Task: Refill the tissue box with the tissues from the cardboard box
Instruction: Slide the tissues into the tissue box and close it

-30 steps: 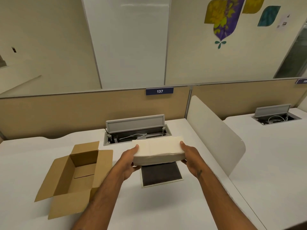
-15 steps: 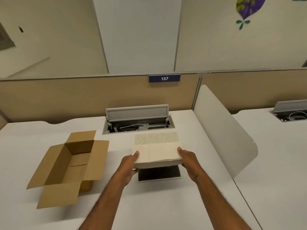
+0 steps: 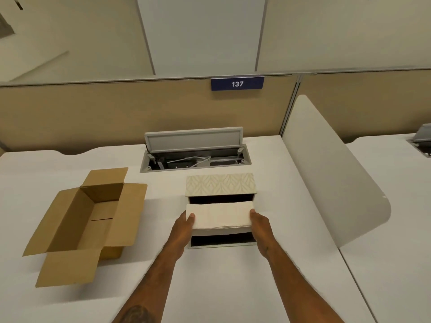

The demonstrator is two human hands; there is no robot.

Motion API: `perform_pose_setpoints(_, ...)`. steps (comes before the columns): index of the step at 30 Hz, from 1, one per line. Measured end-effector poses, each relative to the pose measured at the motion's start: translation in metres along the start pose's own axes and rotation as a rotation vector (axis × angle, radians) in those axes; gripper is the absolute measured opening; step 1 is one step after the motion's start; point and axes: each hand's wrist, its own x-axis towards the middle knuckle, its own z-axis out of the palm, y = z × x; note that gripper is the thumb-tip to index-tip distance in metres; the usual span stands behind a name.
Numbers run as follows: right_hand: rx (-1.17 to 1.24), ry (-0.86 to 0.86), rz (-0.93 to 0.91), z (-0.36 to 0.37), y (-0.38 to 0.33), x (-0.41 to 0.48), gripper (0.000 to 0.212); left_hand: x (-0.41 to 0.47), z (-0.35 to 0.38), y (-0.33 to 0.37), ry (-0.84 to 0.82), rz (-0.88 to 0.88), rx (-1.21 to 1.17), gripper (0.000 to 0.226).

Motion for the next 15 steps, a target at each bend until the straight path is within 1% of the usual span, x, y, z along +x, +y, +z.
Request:
perform_pose_setpoints(2, 0.008, 0.008, 0.002, 0.003, 0.004, 0.006, 0.025, 0.007, 0.003, -0.002, 0.007, 0.009, 0.033, 0.047)
perform_pose_setpoints(6, 0.005, 0.032, 0.018, 0.003, 0.012, 0.019, 0.041, 0.016, 0.010, -0.005, 0.012, 0.018, 0.074, 0.049)
perform_pose_setpoints(8, 0.005, 0.041, 0.017, 0.002, 0.014, 0.024, 0.046, 0.019, 0.012, -0.006, 0.001, 0.024, 0.081, 0.050)
perform_pose_setpoints(10, -0.003, 0.049, 0.021, 0.003, 0.016, 0.027, 0.049, 0.023, 0.013, -0.008, -0.009, 0.017, 0.087, 0.052)
perform_pose_setpoints(15, -0.064, 0.056, -0.002, 0.006, 0.019, 0.030, 0.047, 0.031, 0.014, -0.012, 0.001, -0.005, 0.081, 0.052)
